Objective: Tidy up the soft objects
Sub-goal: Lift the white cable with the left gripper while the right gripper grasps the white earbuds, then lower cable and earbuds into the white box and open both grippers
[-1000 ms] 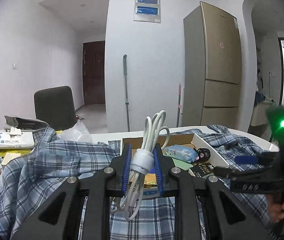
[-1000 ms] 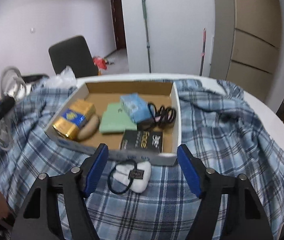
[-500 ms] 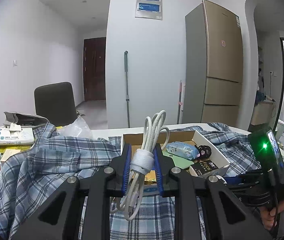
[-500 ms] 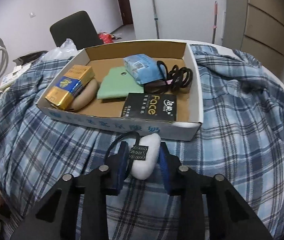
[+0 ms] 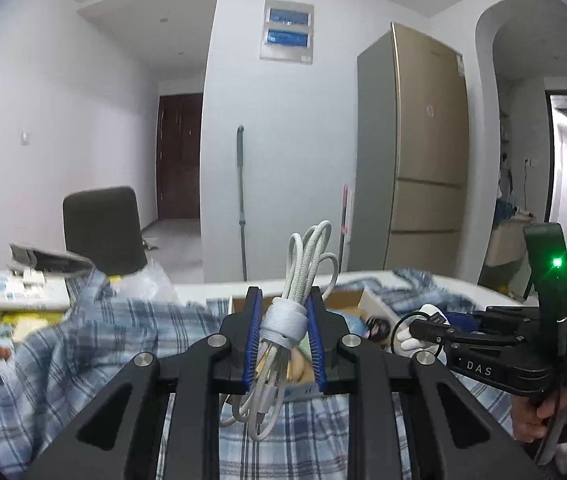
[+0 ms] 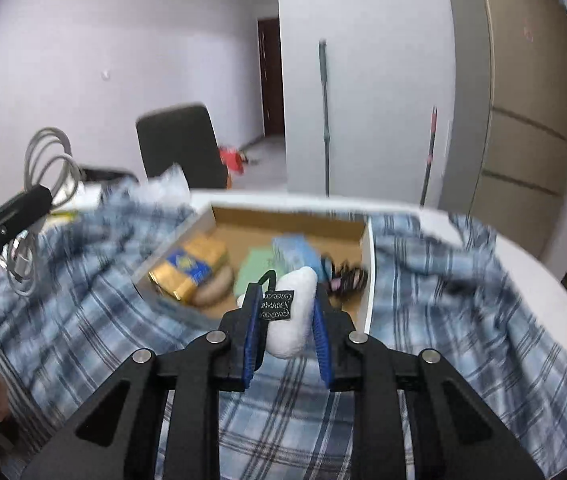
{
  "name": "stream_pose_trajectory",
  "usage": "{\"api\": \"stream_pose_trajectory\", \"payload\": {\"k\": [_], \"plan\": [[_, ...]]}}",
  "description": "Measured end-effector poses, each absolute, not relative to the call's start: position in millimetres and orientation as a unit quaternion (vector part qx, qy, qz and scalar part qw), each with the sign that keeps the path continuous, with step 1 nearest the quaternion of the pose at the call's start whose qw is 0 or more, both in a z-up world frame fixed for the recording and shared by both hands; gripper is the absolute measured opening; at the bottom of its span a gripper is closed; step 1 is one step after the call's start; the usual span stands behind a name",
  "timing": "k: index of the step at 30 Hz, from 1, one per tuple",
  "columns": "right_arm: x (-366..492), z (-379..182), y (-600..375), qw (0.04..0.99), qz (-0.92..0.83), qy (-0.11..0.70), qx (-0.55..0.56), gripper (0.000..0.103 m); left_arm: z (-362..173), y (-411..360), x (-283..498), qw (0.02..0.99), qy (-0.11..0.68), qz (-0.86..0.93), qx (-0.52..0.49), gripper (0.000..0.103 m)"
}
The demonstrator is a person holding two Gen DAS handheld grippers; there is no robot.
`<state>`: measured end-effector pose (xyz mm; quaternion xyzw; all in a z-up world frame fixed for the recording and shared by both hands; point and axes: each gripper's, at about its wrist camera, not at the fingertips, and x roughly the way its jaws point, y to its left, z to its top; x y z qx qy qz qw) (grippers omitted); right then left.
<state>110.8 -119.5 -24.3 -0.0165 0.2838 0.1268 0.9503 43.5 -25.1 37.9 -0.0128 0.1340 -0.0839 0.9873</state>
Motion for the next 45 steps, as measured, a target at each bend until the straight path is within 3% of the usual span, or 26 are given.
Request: {"api": "stream_pose_trajectory", "payload": {"k": [9,15,23,35,38,39,40,41,45], "plan": [[111.2,70.4,-109.8,0.971,0.113,0.212,-0.008,0.023,125.7,-36.9,50.9,0.991,0.104,-0.087,-0.012,0.023],[140.2,88.4,-99.7,0.974,0.107,0.2,0.027,0.023,152.3,-35.9,81.8,0.992,0.088,-0.07,-0.051,0.023],[169.7,44.5,-92.1,0.959,0.121,0.254,0.04,0.023,137.2,-31.8,120.3,0.989,0.126,-0.066,-0.051,0.023],[214.4,-62.0,-70.3,0.89,0.162,0.424,0.049,0.024,73.7,-26.6,171.9,0.971,0.228,-0.05,-0.048,0.023],[218.1,-74.7,-69.2,0.885,0.144,0.442,0.042,0.033,65.0,-28.4,178.2,0.968,0.243,-0.048,-0.047,0.023],[219.4,-77.6,-70.4,0.884,0.136,0.446,0.04,0.039,62.5,-29.1,180.0,0.967,0.247,-0.049,-0.047,0.023],[220.8,-78.5,-72.7,0.884,0.132,0.447,0.042,0.056,60.5,-28.7,180.0,0.966,0.249,-0.049,-0.047,0.023],[221.0,-77.3,-76.6,0.887,0.129,0.442,0.05,0.063,58.9,-28.6,181.0,0.966,0.25,-0.048,-0.047,0.023],[222.1,-59.8,-96.1,0.903,0.098,0.413,0.066,0.064,53.0,-31.4,183.4,0.965,0.253,-0.057,-0.044,0.023]]}}
